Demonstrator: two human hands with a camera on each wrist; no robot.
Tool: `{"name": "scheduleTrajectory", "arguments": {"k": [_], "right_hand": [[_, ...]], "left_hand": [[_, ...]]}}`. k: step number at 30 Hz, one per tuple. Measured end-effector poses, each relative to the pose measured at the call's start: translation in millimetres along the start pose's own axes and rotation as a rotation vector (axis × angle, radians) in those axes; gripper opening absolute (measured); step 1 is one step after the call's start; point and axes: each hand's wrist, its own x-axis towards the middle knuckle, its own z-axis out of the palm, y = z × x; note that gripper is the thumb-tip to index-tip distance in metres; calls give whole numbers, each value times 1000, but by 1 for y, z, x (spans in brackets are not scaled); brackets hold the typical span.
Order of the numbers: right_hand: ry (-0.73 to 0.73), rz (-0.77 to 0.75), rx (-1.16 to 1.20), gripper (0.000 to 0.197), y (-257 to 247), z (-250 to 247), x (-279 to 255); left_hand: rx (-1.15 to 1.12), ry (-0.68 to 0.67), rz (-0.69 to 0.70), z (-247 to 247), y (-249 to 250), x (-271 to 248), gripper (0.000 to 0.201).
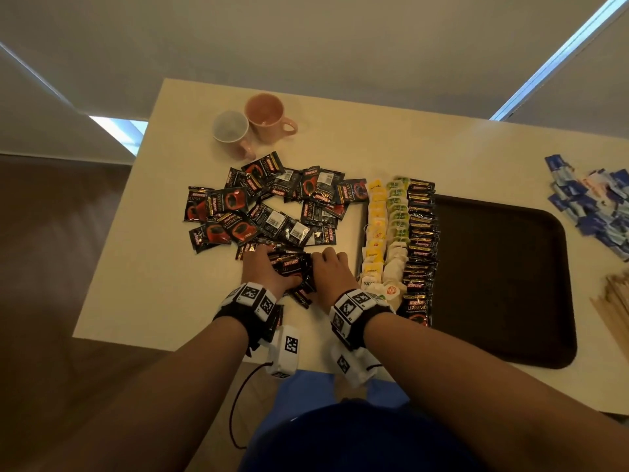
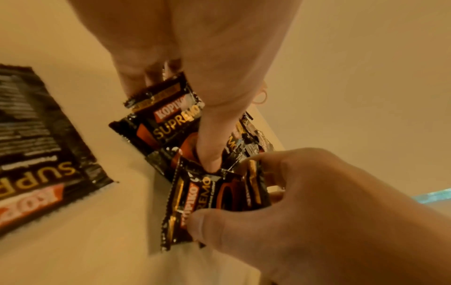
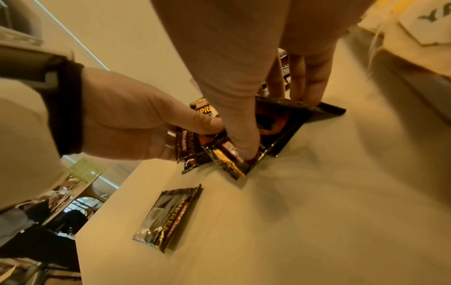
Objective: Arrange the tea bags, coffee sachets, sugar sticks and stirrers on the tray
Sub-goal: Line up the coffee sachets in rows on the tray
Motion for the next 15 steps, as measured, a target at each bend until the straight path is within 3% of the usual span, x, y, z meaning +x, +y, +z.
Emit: {"name": "scheduleTrajectory", "arguments": {"k": [3,8,10,15], "right_hand": [[4,21,51,58,1,-3,3],[-25,17,173,83,0,-9,2],[-35,-11,268,84,-1,-13,-2],[-17,-7,488,45,2,-20,-9]], "left_hand": [[-34,-57,7,-1,7,-4,88],[-44,-76,-27,-1,16,-1,85],[-54,-94,-32,0,18,0,82],[-161,-65,-21,4,19,2,66]]}}
